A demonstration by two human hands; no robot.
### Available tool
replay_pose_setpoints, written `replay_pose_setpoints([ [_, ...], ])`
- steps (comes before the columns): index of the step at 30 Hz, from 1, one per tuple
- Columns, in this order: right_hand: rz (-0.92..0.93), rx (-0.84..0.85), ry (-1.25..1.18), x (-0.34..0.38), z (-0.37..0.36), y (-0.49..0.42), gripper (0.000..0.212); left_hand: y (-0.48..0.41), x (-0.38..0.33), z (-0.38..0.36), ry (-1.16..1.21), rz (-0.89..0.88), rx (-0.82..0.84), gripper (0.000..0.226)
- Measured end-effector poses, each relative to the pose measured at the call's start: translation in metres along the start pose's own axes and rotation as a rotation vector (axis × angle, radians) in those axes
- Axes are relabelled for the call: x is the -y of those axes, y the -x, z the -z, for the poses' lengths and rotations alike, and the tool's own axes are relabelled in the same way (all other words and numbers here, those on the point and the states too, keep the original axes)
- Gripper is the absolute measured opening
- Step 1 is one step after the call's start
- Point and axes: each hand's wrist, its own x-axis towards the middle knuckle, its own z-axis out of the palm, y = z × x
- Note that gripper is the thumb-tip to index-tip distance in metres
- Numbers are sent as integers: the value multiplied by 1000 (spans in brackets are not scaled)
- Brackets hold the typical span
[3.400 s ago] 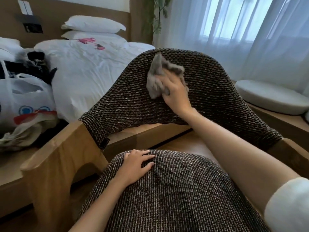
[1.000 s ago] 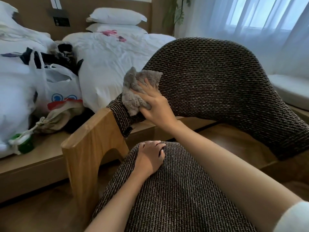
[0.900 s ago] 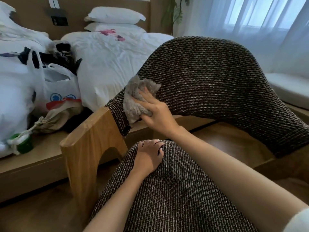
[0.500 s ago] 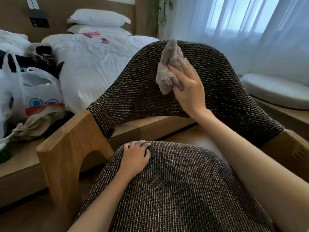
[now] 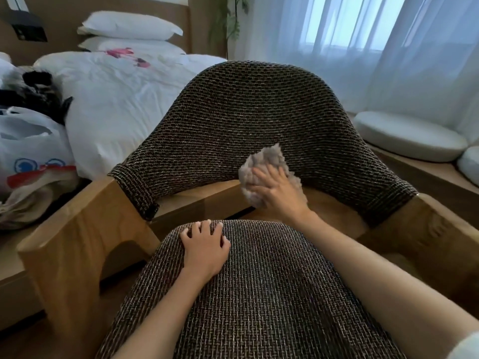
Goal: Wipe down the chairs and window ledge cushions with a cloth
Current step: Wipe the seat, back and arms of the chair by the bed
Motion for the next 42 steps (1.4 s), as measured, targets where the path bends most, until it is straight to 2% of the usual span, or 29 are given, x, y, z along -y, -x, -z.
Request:
replay_pose_setpoints([
  [2,-14,106,-12,-1,-1,17,49,2,-9,0,-16,34,54,52],
  [3,-2,92,-30,-3,8,22,46,2,-12,0,-22,48,75,55],
  [4,21,21,-53,-6,19,26,43,1,-14,0,-23,59,88,57],
  [8,35,-490,9,-26,74,14,35,-2,-20,-1,-26,94,97,60],
  [10,-66,-566,62,-42,100,-8,36,-3,-22,-2,-24,102,83,61],
  [13,-274,-410,88,-59,115,-32,54,-3,-21,-2,-16,103,73,61],
  [15,-329,-374,74,-63,105,-36,54,-3,-21,-2,-14,98,67,60],
  [19,-170,-385,58,-53,70,-16,36,-3,-21,-1,-23,91,67,59],
  [23,-51,-199,77,-38,24,28,33,0,-18,-1,-21,77,55,59],
  [26,-85,-21,52,-27,14,52,37,4,-15,-1,-8,49,58,59],
  [28,-50,-104,5,-24,26,55,34,5,-15,-2,12,0,74,60],
  [31,38,-479,105,-29,68,36,24,7,-16,-4,21,-67,112,60],
  [33,-27,-567,181,-40,97,22,29,9,-16,-6,2,-80,123,60],
  [37,-272,-206,204,-62,106,26,35,12,-15,-7,-12,-95,142,59],
  [42,-187,-40,254,-47,66,61,26,14,-15,-4,-16,-99,155,58],
])
